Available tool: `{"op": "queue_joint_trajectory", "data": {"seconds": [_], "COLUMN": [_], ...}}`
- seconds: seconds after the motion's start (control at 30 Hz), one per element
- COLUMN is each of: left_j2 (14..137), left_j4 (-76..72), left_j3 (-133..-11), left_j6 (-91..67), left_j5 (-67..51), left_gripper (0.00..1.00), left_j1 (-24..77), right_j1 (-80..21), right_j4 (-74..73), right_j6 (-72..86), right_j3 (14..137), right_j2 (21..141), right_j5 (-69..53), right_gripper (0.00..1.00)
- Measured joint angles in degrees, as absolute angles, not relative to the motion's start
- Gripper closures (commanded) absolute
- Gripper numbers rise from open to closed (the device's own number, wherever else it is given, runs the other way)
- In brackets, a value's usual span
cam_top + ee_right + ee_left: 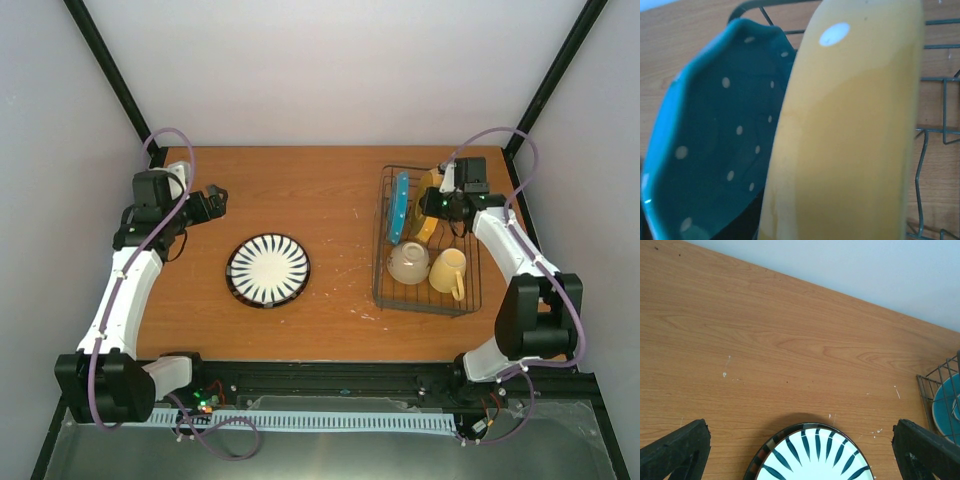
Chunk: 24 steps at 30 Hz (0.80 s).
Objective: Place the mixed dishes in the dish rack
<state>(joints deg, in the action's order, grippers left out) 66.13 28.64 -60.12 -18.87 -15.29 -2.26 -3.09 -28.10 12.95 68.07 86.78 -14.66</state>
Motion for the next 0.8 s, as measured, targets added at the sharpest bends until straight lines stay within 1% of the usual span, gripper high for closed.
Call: {"op": "queue_joint_trajectory", "data": {"seconds": [0.13, 0.17, 0.27, 0.33, 0.37, 0.53, 0.7, 0.8], "left_j2": [66.3, 66.3, 66.3, 66.5, 66.7, 67.8, 70.1, 72.3], "left_j4": [28.6, 28.6, 28.6, 28.7, 28.7, 29.4, 31.2, 32.4], "left_j3": [-60.0, -60.0, -60.0, -60.0, -60.0, -60.0, -59.7, -58.7], "left_j6": [-18.5, -18.4, -18.2, -18.0, -18.0, -17.8, -17.7, -17.3], "left_j5": [-15.0, -15.0, -15.0, -15.0, -15.0, -15.3, -18.1, -21.2], "left_gripper": [0.00, 0.00, 0.00, 0.00, 0.00, 0.00, 0.00, 0.00], "left_j1": [-2.3, -2.3, -2.3, -2.3, -2.3, -2.3, -3.5, -6.1], "right_j1": [-3.1, -3.1, -3.2, -3.2, -3.2, -3.3, -3.4, -3.4], "right_j4": [-28.0, -28.1, -28.3, -28.3, -28.1, -25.5, -23.9, -23.7], "right_j6": [12.4, 12.3, 11.7, 11.6, 11.5, 11.5, 11.9, 12.2], "right_j3": [67.4, 67.2, 67.0, 66.8, 66.7, 66.7, 66.6, 66.5], "right_j2": [88.7, 88.9, 89.8, 90.1, 90.1, 89.8, 88.1, 85.4], "right_j5": [-14.8, -15.0, -15.5, -15.5, -15.9, -18.2, -19.3, -18.7], "right_gripper": [0.97, 0.93, 0.76, 0.63, 0.59, 0.50, 0.45, 0.43]}}
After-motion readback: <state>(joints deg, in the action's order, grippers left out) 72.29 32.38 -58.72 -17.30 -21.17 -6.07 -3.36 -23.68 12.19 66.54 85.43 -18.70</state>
